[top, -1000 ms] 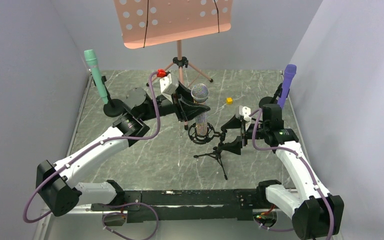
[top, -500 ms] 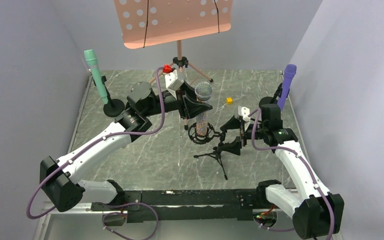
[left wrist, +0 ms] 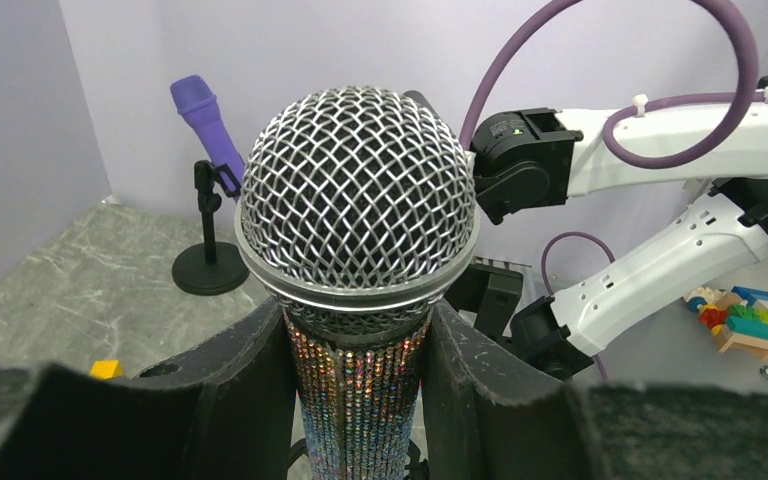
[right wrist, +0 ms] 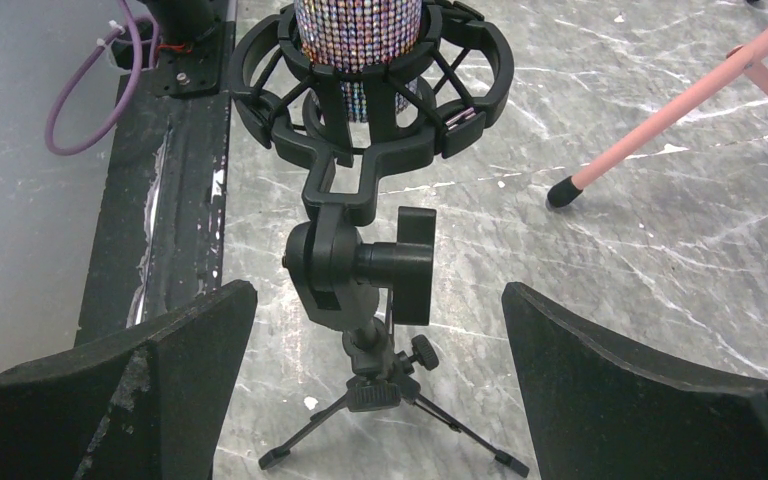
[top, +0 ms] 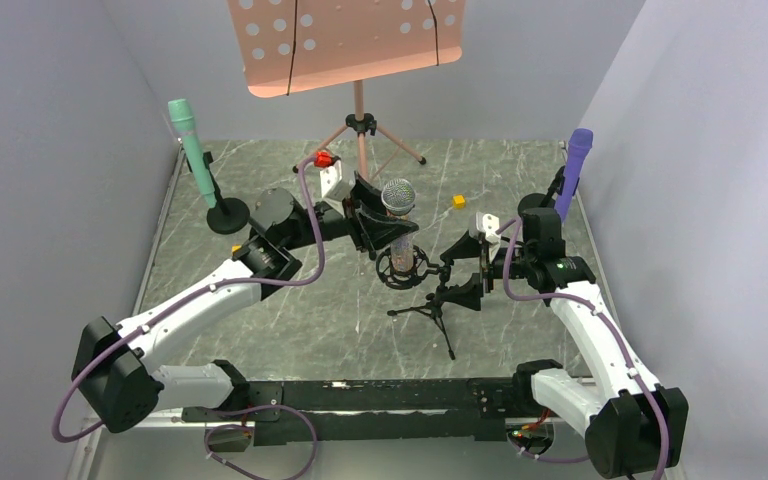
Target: Attach the microphones to the stand
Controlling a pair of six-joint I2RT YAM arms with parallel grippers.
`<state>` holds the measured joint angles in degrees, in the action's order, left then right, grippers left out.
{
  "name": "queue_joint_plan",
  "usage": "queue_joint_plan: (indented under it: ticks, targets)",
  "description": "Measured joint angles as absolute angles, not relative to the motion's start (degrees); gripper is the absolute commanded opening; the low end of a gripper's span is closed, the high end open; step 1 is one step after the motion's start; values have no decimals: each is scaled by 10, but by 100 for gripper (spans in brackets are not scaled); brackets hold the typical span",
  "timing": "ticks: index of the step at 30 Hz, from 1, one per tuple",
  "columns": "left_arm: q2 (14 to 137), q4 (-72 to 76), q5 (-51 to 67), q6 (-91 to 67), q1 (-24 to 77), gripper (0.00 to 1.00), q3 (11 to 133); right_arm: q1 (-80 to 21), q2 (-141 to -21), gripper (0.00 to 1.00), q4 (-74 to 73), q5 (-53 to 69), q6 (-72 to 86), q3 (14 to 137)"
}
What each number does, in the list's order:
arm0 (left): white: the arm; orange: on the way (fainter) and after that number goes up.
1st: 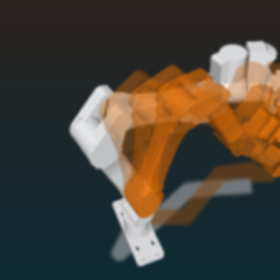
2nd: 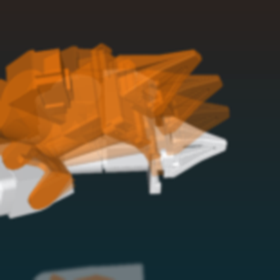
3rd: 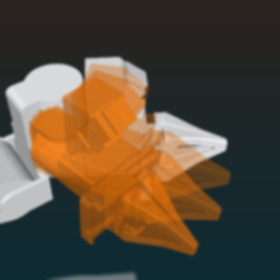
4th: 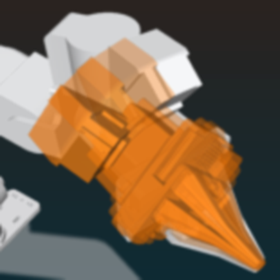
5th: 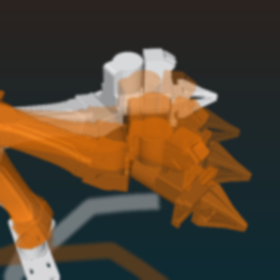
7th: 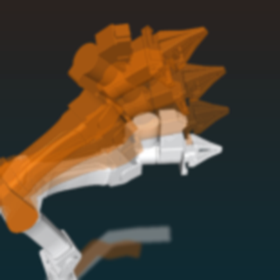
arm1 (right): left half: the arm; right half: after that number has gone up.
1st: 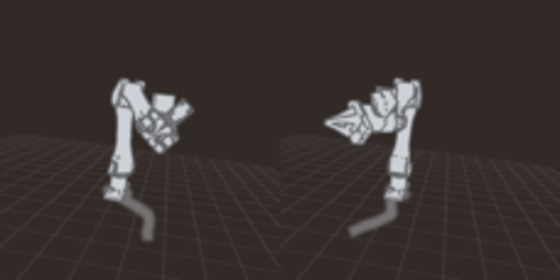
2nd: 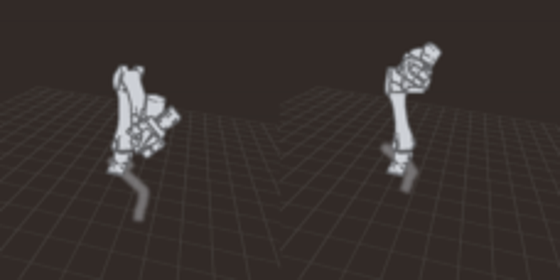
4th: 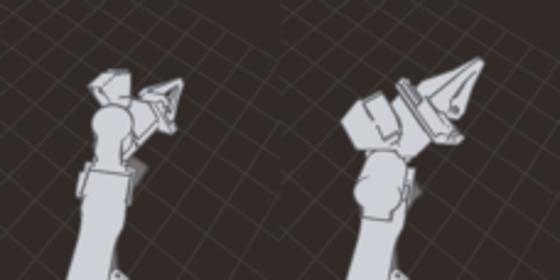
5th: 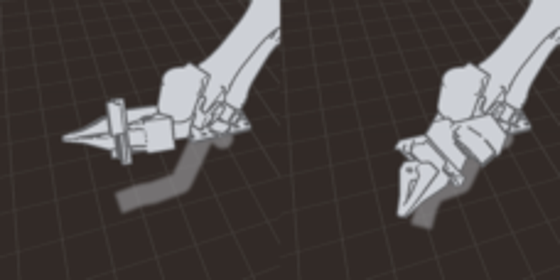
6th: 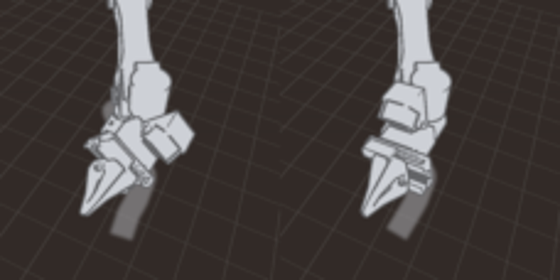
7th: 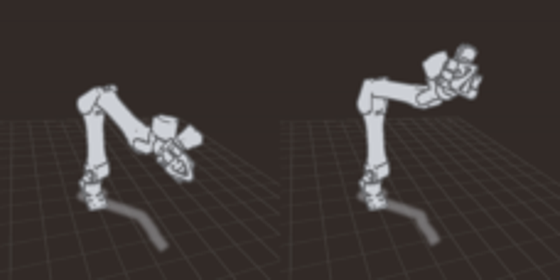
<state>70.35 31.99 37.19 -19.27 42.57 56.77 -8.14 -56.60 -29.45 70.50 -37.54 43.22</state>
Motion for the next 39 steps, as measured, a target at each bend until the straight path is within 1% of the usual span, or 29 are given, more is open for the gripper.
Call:
queue_joint_plan:
  ticks: [15,29,39]
  targets:
    - [707,355,362,-207,425,0,536,-83,-566,100,-295,705,-378,432]
    - [726,414,342,-199,445,0,471,-83,-567,100,-299,705,-382,432]
    - [752,491,316,-203,459,0,398,-83,-571,100,-299,705,-384,432]
